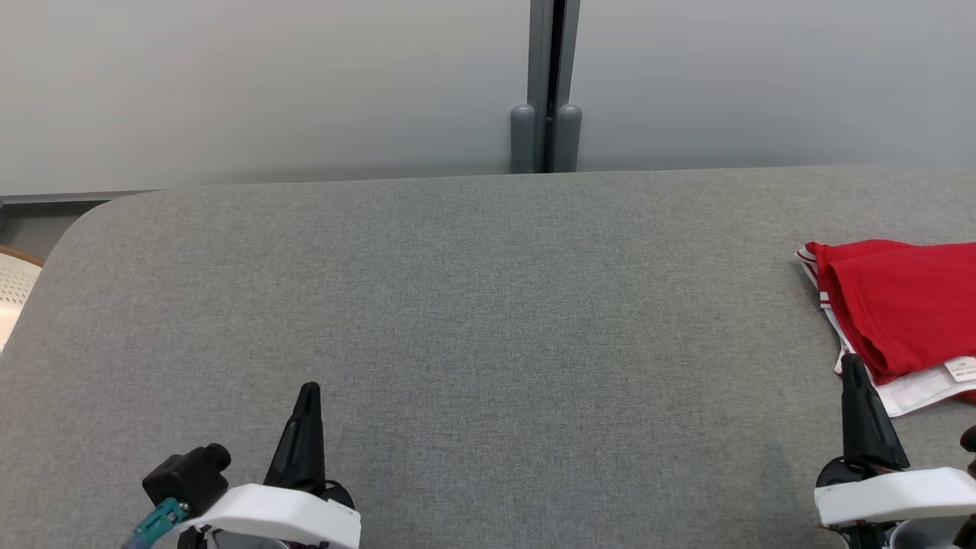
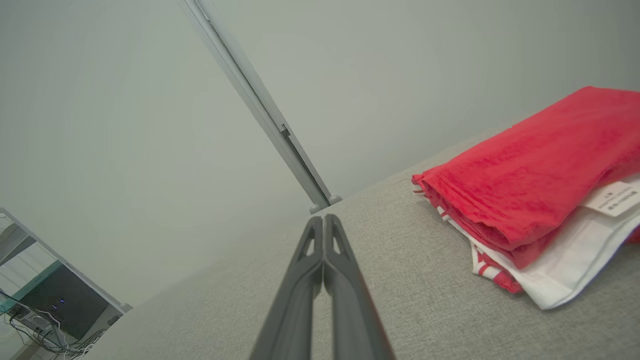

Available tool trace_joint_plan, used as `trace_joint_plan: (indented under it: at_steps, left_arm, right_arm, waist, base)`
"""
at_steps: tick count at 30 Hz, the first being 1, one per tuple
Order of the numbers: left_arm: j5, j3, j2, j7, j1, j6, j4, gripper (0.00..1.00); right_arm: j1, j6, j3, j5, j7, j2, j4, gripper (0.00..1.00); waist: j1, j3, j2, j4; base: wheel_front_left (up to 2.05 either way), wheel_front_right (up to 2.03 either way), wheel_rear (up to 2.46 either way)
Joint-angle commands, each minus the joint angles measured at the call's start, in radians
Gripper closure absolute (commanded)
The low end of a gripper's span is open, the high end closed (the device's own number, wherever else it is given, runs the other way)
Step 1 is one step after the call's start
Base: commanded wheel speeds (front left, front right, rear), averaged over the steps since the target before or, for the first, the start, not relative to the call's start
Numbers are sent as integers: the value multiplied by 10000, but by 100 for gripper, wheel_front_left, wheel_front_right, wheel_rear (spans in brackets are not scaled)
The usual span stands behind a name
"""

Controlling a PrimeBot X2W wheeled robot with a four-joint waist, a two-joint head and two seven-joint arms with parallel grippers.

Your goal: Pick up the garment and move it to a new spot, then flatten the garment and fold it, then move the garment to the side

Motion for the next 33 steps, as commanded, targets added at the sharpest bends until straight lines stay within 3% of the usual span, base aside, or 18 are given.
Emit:
trace_joint_plan:
  at_steps: [1, 33]
  left_arm:
    - [-266, 118, 38, 33, -336, -104, -98, 100]
    - [-4202, 1222, 179, 999, -683, -963, 352, 100]
  right_arm:
    - [-240, -1, -72, 254, 62, -45, -96, 100]
    - [-547, -1, -556, 4225, 1129, 265, 177, 100]
  waist:
    - [0, -2, 0, -3]
    - [0, -107, 0, -151]
  base:
    - [0, 0, 0]
    - [0, 0, 0]
